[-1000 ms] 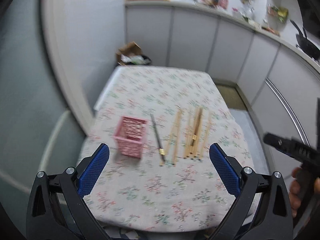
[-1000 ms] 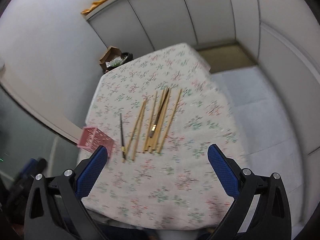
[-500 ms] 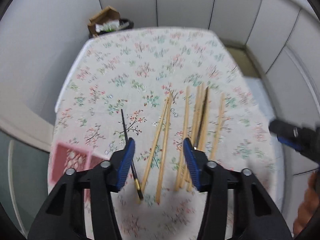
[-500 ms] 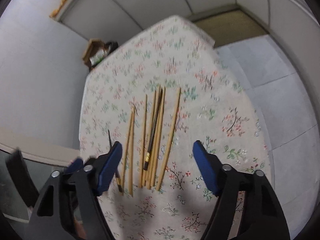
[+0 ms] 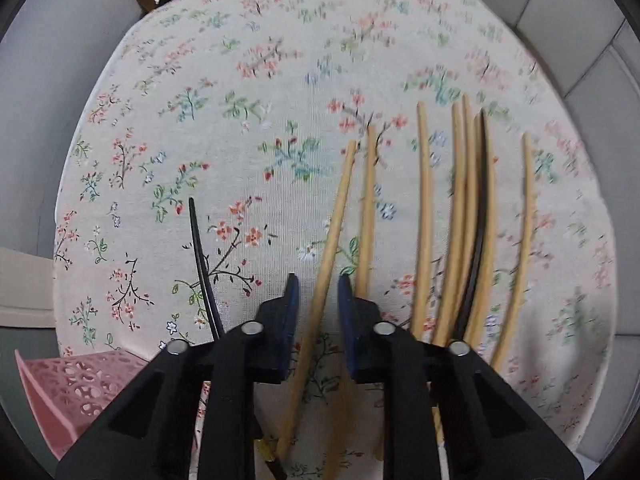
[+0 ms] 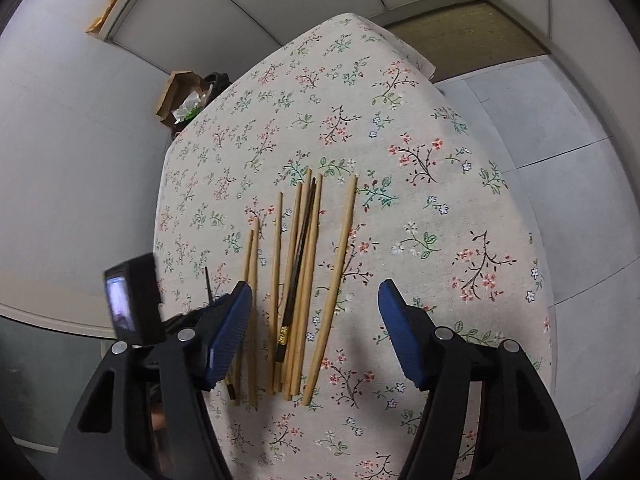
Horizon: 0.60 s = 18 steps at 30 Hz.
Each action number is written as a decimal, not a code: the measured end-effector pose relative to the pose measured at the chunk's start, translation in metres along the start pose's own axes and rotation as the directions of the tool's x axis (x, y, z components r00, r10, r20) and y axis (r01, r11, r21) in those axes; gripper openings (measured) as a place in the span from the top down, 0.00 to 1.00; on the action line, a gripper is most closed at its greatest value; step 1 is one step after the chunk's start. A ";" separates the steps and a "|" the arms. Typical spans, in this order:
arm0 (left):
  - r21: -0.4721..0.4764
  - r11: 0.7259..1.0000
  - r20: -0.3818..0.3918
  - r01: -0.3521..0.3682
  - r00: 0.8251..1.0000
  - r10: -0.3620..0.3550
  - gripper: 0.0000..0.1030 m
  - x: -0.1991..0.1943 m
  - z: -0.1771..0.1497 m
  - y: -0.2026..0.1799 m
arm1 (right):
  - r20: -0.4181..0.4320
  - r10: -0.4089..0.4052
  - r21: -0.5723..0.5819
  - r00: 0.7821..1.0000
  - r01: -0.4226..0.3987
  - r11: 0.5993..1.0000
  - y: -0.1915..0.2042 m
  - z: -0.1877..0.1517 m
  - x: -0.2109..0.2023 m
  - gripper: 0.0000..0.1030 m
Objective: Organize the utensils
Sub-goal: 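Lower the left tool onto the wooden chopsticks and close on one while the right tool approaches, then close the right tool on a chopstick while the left tool lifts its chopstick toward the pink cup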
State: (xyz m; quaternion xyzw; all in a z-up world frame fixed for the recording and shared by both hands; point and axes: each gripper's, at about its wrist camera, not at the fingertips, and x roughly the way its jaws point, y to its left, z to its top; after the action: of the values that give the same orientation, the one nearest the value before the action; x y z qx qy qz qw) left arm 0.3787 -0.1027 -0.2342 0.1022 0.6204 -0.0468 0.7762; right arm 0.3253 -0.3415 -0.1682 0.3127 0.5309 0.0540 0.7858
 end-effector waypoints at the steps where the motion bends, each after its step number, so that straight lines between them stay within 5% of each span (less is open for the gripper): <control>1: 0.004 1.000 0.017 0.012 1.000 -0.012 0.92 -0.001 0.000 0.000 | 0.004 -0.002 -0.001 1.000 0.002 1.000 0.000 0.001 -0.001 0.37; 4: -0.005 0.999 0.003 0.037 0.999 -0.037 0.94 -0.001 0.000 -0.001 | 0.004 -0.016 -0.010 1.000 0.016 1.000 0.000 0.002 0.001 0.37; 8: -0.094 0.976 -0.015 0.198 0.980 -0.201 0.95 -0.008 -0.006 -0.001 | -0.013 -0.036 -0.034 0.999 0.035 0.999 -0.001 0.002 0.009 0.42; 18: -0.042 0.964 0.150 0.263 0.955 -0.254 0.95 -0.063 -0.030 0.007 | -0.083 -0.100 -0.077 0.992 0.094 0.993 -0.002 0.002 0.049 0.59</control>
State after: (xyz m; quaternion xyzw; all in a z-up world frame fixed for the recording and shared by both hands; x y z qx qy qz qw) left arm 0.3375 -0.0932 -0.1779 -0.0072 0.5720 -0.1361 0.8088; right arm 0.3473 -0.3235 -0.2076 0.2552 0.5767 0.0484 0.7745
